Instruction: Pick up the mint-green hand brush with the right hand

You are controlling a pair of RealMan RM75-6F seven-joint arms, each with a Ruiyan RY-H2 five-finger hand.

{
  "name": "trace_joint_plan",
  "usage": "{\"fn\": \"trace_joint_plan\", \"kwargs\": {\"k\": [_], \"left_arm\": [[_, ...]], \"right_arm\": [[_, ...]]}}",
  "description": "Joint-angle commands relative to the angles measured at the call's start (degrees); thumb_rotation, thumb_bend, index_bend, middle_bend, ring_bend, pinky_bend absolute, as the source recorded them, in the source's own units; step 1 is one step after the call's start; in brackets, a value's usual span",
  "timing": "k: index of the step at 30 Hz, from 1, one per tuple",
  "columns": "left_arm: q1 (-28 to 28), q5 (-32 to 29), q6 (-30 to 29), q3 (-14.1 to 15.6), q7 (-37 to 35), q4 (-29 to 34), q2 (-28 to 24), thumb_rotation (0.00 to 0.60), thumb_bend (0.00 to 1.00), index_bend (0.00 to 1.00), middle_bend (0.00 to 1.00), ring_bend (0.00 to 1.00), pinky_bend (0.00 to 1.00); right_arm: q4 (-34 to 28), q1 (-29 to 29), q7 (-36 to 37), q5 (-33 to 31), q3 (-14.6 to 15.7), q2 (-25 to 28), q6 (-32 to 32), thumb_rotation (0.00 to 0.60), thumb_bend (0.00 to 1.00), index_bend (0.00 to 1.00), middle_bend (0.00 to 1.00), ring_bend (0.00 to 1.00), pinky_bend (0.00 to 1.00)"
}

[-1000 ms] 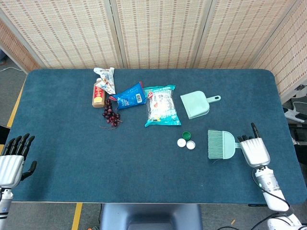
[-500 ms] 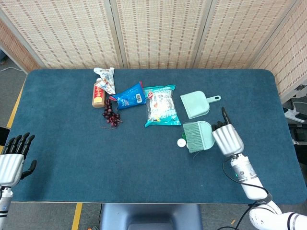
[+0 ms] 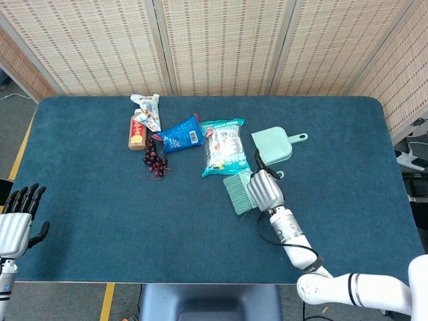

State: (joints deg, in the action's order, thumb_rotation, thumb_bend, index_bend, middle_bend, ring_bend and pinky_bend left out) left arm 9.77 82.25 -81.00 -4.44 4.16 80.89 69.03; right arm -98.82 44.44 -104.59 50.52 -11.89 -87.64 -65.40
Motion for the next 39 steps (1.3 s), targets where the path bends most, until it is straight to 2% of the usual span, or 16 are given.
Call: {"fn": "trace_joint_plan", "kwargs": {"k": [1, 15, 29, 39], "left_arm": [[0.04, -0.08, 0.12, -0.03, -0.12, -0.04, -0.05, 0.6, 0.4, 0.0, 0.0, 0.0, 0.09], [0.03, -0.08, 0.39, 0.28, -0.35, -1.2, 0.44, 0.6, 0.4, 0.0, 0.0, 0.0, 0.09], [0.54, -0.63, 1.3, 0.24, 0.81, -3.09, 1.97, 0.6, 0.4, 0.0, 0.0, 0.0, 0.09], [1.02, -1.34, 2.18, 0.34, 4.62, -1.4, 2.58, 0.6, 0.4, 0.0, 0.0, 0.0, 0.09]], "right_arm": [[2.24, 4.42, -4.88, -6.72, 1.58, -3.86, -2.16, 0.6, 0.51, 0.99, 0.89, 0.62, 0.04], [8.96, 8.58, -5.93, -13.65, 7.95, -5.96, -5.07, 0.6, 0.51, 0.99, 0.89, 0.63, 0.04], [13.06, 8.34, -3.2, -15.58, 14.82, -1.86, -5.32, 0.6, 0.51, 0.99, 0.89, 0.63, 0.04], [17.75, 6.31, 1.25, -15.43, 18.9, 0.53, -3.54, 0.6, 0.51, 0.99, 0.89, 0.63, 0.04]]}}
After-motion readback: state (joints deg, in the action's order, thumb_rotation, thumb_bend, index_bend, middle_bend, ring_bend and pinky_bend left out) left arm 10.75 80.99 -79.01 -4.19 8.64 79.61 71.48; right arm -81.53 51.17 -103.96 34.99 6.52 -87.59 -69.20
